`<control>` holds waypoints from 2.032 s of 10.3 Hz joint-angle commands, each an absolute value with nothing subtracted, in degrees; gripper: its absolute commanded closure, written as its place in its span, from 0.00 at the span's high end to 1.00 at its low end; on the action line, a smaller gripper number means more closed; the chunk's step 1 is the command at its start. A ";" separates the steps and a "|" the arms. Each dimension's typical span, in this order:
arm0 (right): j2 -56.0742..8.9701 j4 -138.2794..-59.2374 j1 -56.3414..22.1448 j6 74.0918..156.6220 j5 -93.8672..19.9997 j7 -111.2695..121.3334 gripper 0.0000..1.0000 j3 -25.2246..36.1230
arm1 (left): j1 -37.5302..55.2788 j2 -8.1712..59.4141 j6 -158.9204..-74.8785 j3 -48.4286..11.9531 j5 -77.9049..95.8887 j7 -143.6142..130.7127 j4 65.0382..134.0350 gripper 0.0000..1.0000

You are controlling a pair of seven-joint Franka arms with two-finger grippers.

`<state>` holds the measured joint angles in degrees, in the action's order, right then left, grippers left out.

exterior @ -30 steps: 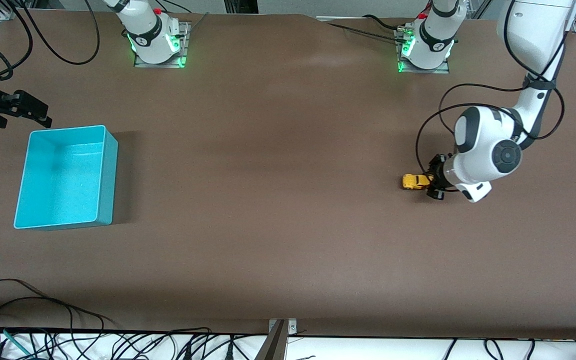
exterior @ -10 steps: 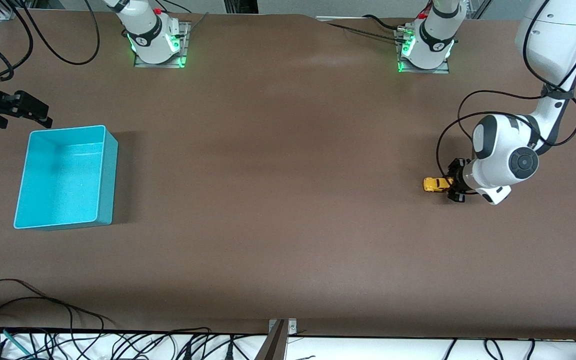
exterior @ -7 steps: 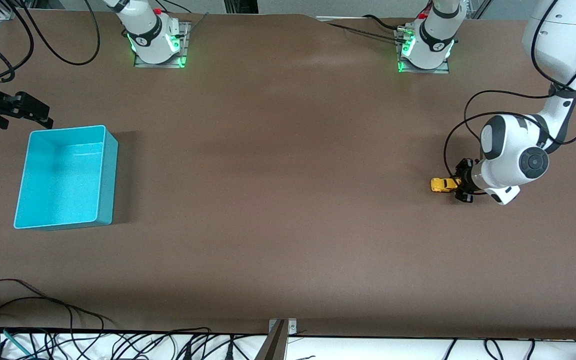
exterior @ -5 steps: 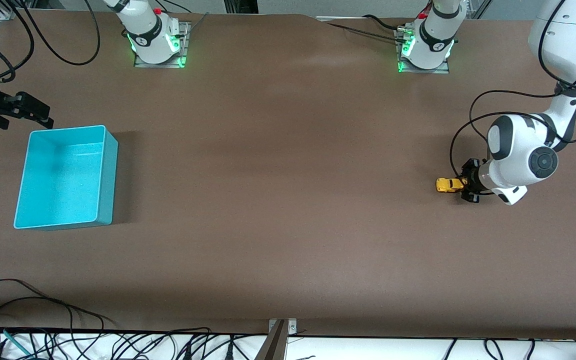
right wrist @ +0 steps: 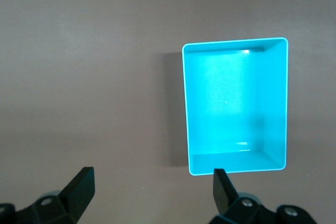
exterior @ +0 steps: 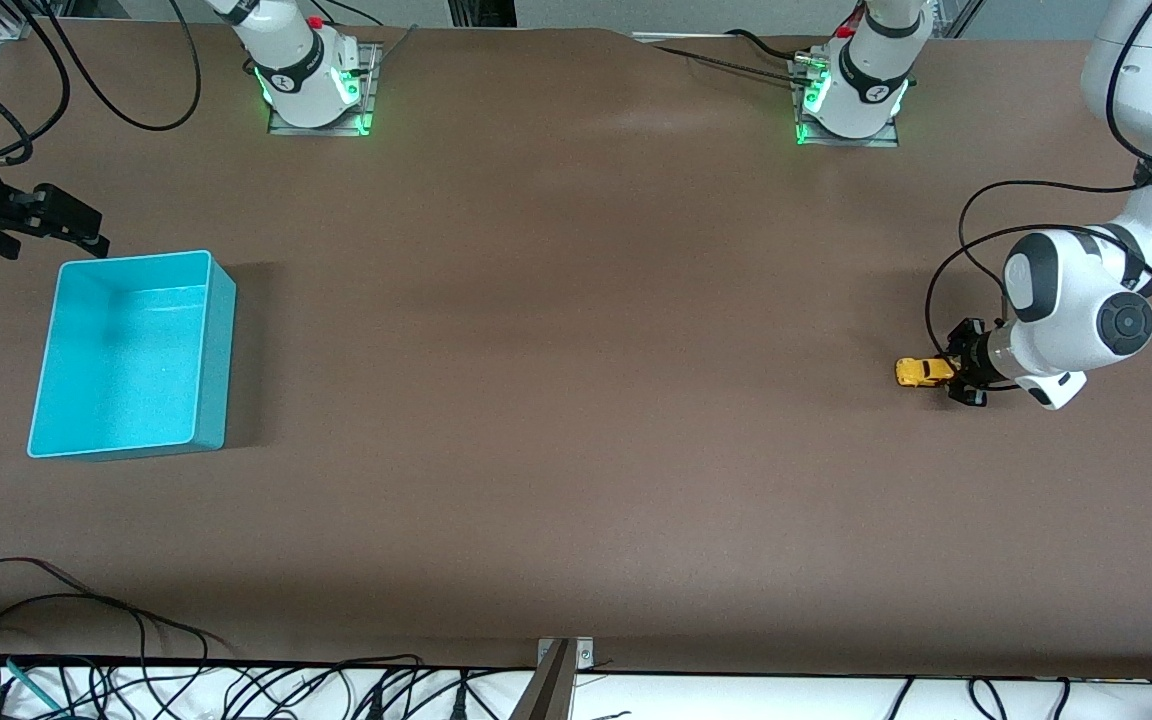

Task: Wind up and store yellow beetle car

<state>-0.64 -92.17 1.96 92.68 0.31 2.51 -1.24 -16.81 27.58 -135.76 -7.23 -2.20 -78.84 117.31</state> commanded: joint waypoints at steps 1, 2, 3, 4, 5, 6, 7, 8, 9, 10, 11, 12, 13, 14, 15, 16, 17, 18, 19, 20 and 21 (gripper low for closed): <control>-1.14 -90.79 2.11 92.11 -0.53 3.34 1.00 -1.23 | -17.05 34.37 -139.40 -6.77 -4.75 -78.40 115.66 0.00; -1.14 -90.88 2.11 92.11 -0.53 3.34 1.00 -1.23 | -17.05 34.37 -139.22 -6.77 -4.75 -78.31 115.66 0.00; -1.14 -90.79 2.11 92.11 -0.53 3.34 1.00 -1.23 | -17.05 34.37 -138.96 -6.77 -4.75 -78.31 115.66 0.00; -1.14 -90.79 2.11 92.11 -0.53 3.43 1.00 -1.23 | -17.40 34.10 -138.87 -6.85 -4.75 -78.31 115.58 0.61; -1.14 -90.88 2.11 92.11 -0.53 3.34 1.00 -1.14 | -17.32 33.93 -138.78 -6.86 -4.66 -77.70 115.58 0.78; -1.14 -90.88 2.11 92.11 -0.53 3.43 1.00 -1.14 | -17.40 33.66 -138.69 -6.86 -4.66 -77.70 115.66 0.81; -1.14 -90.88 2.11 92.11 -0.53 3.34 1.00 -1.14 | -17.32 33.58 -138.69 -6.94 -4.66 -77.87 115.66 0.81; -1.14 -90.88 2.20 92.20 -0.44 3.34 1.00 -1.14 | -17.31 33.57 -138.69 -6.94 -4.66 -77.96 115.66 0.81; -1.14 -90.79 2.20 92.28 -0.44 3.34 1.00 -1.14 | -17.31 33.57 -138.69 -6.94 -4.66 -78.05 115.66 0.81; -1.14 -90.88 2.20 92.29 -0.44 3.34 1.00 -1.14 | -17.31 33.40 -138.60 -7.03 -4.66 -78.13 115.58 0.82; -1.14 -90.88 2.28 92.29 -0.44 3.25 1.00 -1.14 | -17.23 32.96 -137.39 -7.21 -4.66 -78.13 115.40 0.82; -1.93 -90.79 2.29 92.29 -0.44 3.25 1.00 -1.14 | -17.14 32.09 -136.50 -7.29 -4.66 -78.13 115.14 0.82; -2.11 -90.79 2.29 92.29 -0.44 3.25 1.00 -1.06 | -16.79 30.60 -135.62 -7.47 -4.66 -77.61 115.14 0.82; -2.20 -90.79 2.29 92.29 -0.53 3.25 1.00 -1.14 | -16.79 29.28 -134.05 -8.34 -4.75 -75.78 114.88 0.82; -2.11 -90.79 2.29 92.29 -0.53 3.25 1.00 -1.14 | -16.87 27.44 -131.77 -9.13 -4.75 -72.28 114.35 0.82; -2.11 -90.79 2.29 92.29 -0.53 3.25 1.00 -1.14 | -16.96 25.07 -129.83 -10.01 -4.66 -65.72 113.91 0.82; -2.02 -90.79 2.29 92.20 -0.53 3.25 1.00 -1.06 | -16.96 22.61 -127.90 -10.54 -4.66 -58.35 113.91 0.84; -2.02 -90.79 2.29 91.94 -0.44 2.56 1.00 -1.14 | -17.05 19.89 -126.31 -10.55 -4.66 -51.05 113.91 0.93; -2.02 -90.79 2.29 91.85 -0.35 2.46 1.00 -1.14 | -17.05 17.69 -126.21 -10.63 -4.66 -45.41 113.91 1.00; -2.02 -90.79 2.29 91.85 -0.35 2.46 1.00 -1.14 | -16.96 15.75 -125.78 -10.63 -4.66 -40.83 113.91 1.00; -2.11 -90.79 2.11 91.93 0.17 2.90 1.00 -1.23 | -17.05 14.51 -125.34 -10.63 -4.40 -37.30 113.82 1.00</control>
<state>-1.75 -92.08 2.04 92.80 0.31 2.47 -1.18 -16.77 17.54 -126.71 -10.49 -3.49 -42.96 112.92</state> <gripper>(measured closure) 0.000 0.000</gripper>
